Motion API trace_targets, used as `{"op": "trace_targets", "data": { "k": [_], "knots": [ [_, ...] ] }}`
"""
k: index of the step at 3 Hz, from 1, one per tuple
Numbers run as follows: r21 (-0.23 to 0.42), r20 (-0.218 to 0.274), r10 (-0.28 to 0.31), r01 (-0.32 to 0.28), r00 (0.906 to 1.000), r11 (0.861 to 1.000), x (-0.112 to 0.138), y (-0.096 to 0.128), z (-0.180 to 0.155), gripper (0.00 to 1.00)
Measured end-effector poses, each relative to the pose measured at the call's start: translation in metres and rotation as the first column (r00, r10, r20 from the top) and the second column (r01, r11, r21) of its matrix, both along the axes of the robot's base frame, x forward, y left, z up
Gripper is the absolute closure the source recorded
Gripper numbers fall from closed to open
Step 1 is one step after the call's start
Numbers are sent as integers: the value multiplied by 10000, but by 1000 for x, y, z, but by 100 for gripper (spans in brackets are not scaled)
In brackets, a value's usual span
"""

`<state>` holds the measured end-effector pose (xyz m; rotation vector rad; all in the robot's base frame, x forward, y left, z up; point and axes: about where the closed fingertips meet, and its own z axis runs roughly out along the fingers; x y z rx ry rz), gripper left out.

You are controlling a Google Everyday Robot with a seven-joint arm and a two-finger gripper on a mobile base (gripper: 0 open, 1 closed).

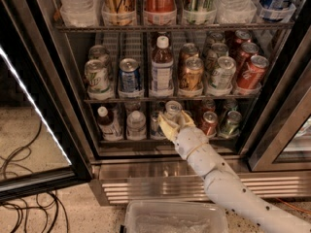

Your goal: Pick redbull can from bottom shelf of fridge

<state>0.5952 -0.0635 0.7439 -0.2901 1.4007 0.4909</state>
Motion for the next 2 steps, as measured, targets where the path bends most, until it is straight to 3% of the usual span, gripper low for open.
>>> {"op": "trace_targets", "data": {
  "k": [1,2],
  "knots": [
    [92,-256,944,-942,9952,9955,-6,7,7,100],
    [-260,-637,1503,-1522,9866,9880,-13,22,-4,100]
  ]
}}
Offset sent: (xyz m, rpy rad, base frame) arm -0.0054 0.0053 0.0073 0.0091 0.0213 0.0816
